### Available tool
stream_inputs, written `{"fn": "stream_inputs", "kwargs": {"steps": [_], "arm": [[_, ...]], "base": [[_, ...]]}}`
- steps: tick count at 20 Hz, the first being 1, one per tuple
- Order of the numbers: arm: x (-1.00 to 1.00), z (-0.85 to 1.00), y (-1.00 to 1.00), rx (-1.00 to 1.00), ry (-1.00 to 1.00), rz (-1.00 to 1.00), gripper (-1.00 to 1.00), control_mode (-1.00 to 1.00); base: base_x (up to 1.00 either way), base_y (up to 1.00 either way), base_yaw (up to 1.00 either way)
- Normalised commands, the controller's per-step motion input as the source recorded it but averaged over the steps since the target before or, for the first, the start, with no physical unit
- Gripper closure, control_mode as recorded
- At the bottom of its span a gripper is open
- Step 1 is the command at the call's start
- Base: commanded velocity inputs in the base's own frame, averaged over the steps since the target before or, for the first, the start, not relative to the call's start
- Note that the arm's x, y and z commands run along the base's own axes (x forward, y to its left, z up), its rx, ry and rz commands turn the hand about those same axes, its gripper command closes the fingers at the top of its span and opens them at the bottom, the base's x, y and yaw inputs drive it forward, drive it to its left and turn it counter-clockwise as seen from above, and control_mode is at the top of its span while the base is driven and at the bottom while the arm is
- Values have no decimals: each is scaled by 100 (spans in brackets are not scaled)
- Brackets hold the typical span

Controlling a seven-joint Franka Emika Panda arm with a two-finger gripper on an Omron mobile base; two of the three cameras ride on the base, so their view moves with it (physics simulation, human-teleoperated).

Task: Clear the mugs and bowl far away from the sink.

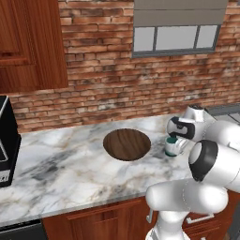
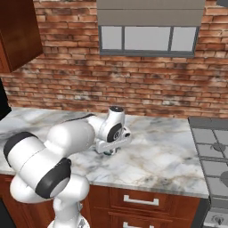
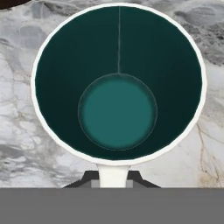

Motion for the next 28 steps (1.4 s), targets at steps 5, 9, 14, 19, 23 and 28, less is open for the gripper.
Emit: {"fn": "stream_inputs", "kwargs": {"steps": [5, 9, 14, 19, 23, 28], "arm": [[2, -21, -8, 0, 0, 0, 100, -100], [3, -22, -1, 0, 0, 0, 100, -100], [13, -23, 0, 0, 0, 0, 100, -100], [11, -27, 0, 0, 0, 0, 100, -100], [4, -25, 8, 0, 0, 0, -100, -100], [0, 0, 0, 0, -1, 0, -100, -100]], "base": [[0, 0, 0], [0, 0, 0], [0, 0, 0], [0, 0, 0], [0, 0, 0], [0, 0, 0]]}}
